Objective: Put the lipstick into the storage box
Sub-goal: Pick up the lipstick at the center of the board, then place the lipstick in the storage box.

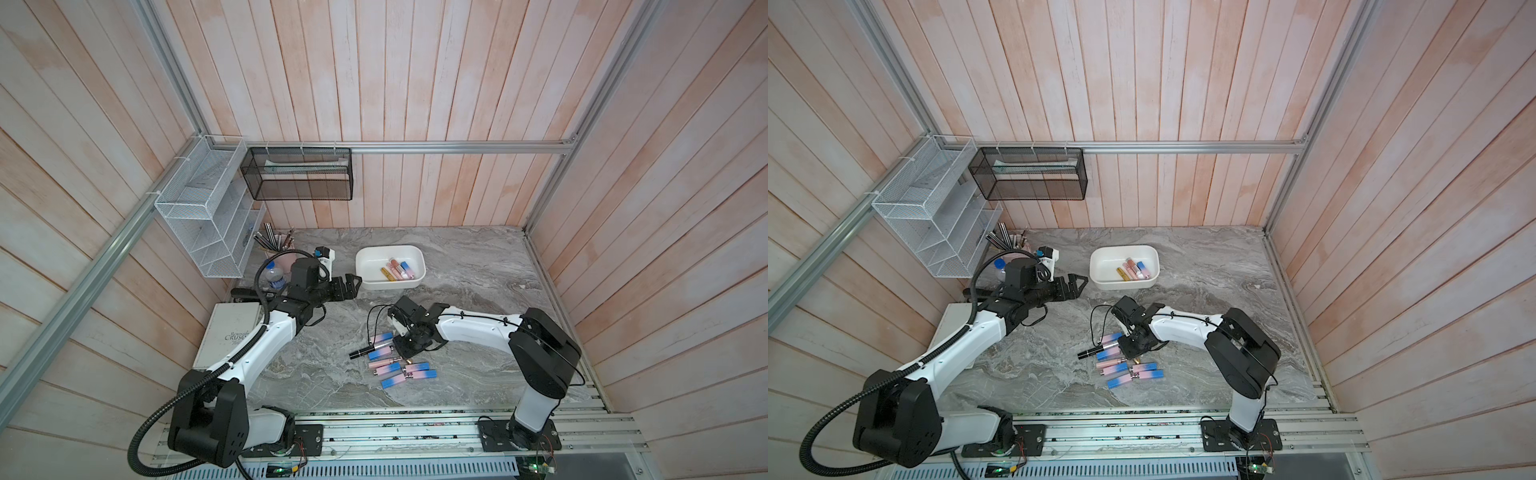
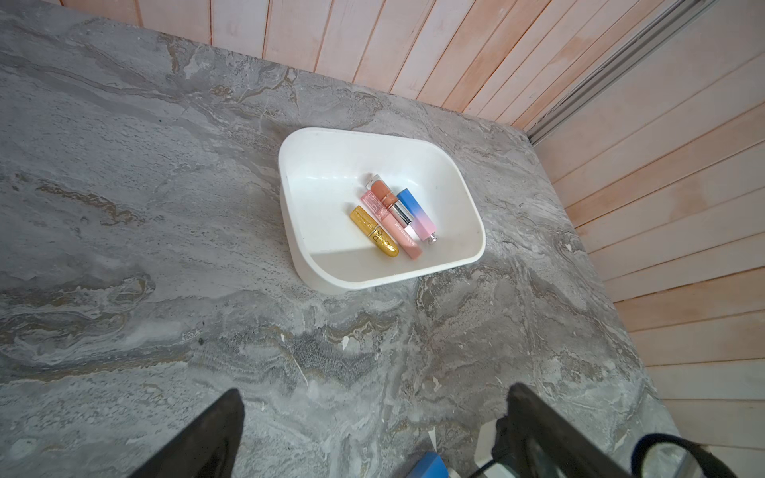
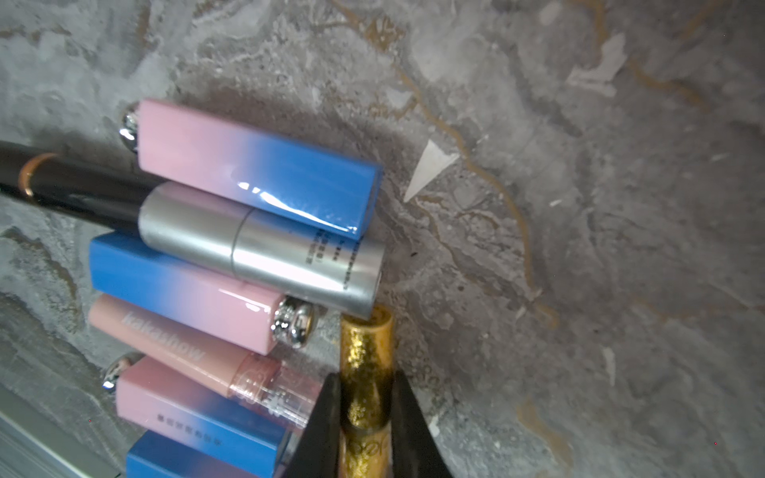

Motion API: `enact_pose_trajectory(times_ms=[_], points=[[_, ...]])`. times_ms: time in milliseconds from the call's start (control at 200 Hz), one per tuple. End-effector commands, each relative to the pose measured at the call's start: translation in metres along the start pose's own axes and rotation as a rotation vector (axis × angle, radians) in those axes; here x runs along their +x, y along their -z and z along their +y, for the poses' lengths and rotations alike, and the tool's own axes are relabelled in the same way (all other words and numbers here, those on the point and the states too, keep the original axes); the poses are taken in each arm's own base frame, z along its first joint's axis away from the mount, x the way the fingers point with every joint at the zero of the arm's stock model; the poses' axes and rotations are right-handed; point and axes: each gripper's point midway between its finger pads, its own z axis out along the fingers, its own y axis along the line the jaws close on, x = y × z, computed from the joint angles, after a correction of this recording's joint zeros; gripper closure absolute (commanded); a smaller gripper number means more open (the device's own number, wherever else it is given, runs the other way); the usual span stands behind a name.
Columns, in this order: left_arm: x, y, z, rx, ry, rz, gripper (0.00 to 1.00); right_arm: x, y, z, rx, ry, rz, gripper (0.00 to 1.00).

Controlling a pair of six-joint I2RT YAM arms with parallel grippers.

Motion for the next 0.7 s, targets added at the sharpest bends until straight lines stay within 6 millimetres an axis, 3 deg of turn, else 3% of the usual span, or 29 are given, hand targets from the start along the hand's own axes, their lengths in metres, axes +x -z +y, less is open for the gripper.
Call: enact_pose_trajectory(times_ms=[0,210,340,695], points=[[0.000,0.005,0.000,0.004,0.002,-0.008,0.00,0.000,0.006,-0.012,0.073,0.005,0.008,0.85],[-0.004,0.005,-0.001,0.006,-0.002,-0.030,0.00,-0.025,0.034,-0.021,0.110,0.015,-0.045,0.85],[-0.008,0.004,-0.001,0.006,-0.003,-0.047,0.00,-0.051,0.055,-0.029,0.115,0.012,-0.106,0.85],[-0.021,0.006,0.001,-0.022,-0.029,-0.090,0.00,-0.157,0.095,-0.060,0.172,0.045,-0.285,0.84]])
